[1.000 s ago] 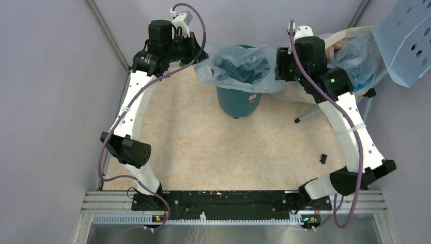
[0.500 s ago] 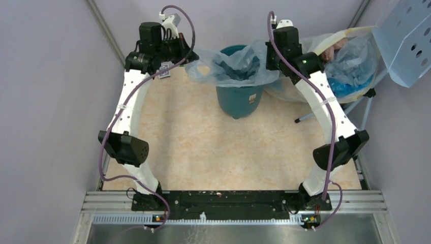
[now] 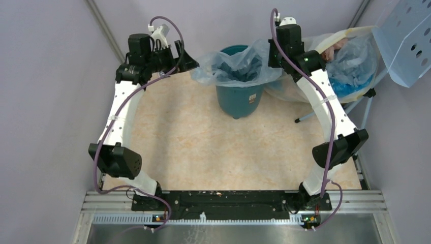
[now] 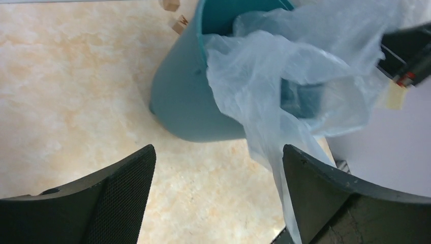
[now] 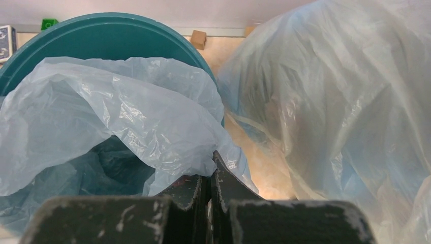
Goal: Put the trash bags into the trash bin
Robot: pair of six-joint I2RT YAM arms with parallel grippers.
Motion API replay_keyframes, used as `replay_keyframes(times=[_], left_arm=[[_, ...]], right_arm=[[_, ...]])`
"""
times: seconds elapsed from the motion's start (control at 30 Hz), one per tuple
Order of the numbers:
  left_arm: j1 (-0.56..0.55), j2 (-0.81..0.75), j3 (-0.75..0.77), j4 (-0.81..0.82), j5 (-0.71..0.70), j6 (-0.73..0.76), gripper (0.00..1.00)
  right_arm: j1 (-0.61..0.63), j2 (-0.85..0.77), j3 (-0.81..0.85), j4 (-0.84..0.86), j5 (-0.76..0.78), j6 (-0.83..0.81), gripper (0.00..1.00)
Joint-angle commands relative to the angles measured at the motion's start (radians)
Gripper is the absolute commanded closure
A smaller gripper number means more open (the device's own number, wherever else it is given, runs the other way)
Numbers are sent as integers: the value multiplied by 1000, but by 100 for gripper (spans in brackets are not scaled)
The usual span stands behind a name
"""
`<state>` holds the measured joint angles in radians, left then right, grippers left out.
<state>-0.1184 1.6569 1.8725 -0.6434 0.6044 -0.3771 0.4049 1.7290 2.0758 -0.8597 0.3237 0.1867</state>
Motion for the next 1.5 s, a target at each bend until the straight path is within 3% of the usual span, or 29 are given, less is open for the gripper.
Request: replay_keyframes(times=[0.0, 0.2, 0.3, 0.43, 0.77, 0.97, 1.03, 1.17, 1.3, 1.37, 1.43, 1.47], left_arm=[[0, -217, -104, 126, 35, -66, 1], [0, -351, -197, 158, -23, -149, 1], [-1, -430, -350, 292, 17, -263, 1], [-32, -517, -512, 464, -52, -360, 1], [-237, -405, -413, 460, -267, -277, 1], [-278, -319, -336, 435, -414, -215, 2], [-281, -295, -330, 441, -445, -191, 12], [-282, -269, -335, 430, -480, -156, 43], [-261, -255, -338, 410, -520, -121, 82], [-211, -234, -300, 364, -456, -129, 99], [-154, -217, -274, 327, -372, -141, 100], [-135, -214, -270, 319, -341, -143, 100]], right_arm=[[-6, -42, 23, 17, -31, 0, 100], [-6, -54, -19, 30, -64, 1, 100], [-6, -66, -43, 43, -76, 3, 100], [-6, -87, -83, 70, -91, 9, 100], [-6, -104, -107, 73, -103, 16, 100], [-6, -109, -109, 73, -108, 14, 100], [-6, -111, -111, 71, -102, 13, 100], [-6, -112, -105, 63, -83, 7, 100], [-6, -114, -90, 31, -37, -2, 100], [-6, -116, -75, -3, -7, -5, 84], [-6, -125, -74, -37, 12, -14, 59], [-6, -134, -83, -51, 18, -15, 53]])
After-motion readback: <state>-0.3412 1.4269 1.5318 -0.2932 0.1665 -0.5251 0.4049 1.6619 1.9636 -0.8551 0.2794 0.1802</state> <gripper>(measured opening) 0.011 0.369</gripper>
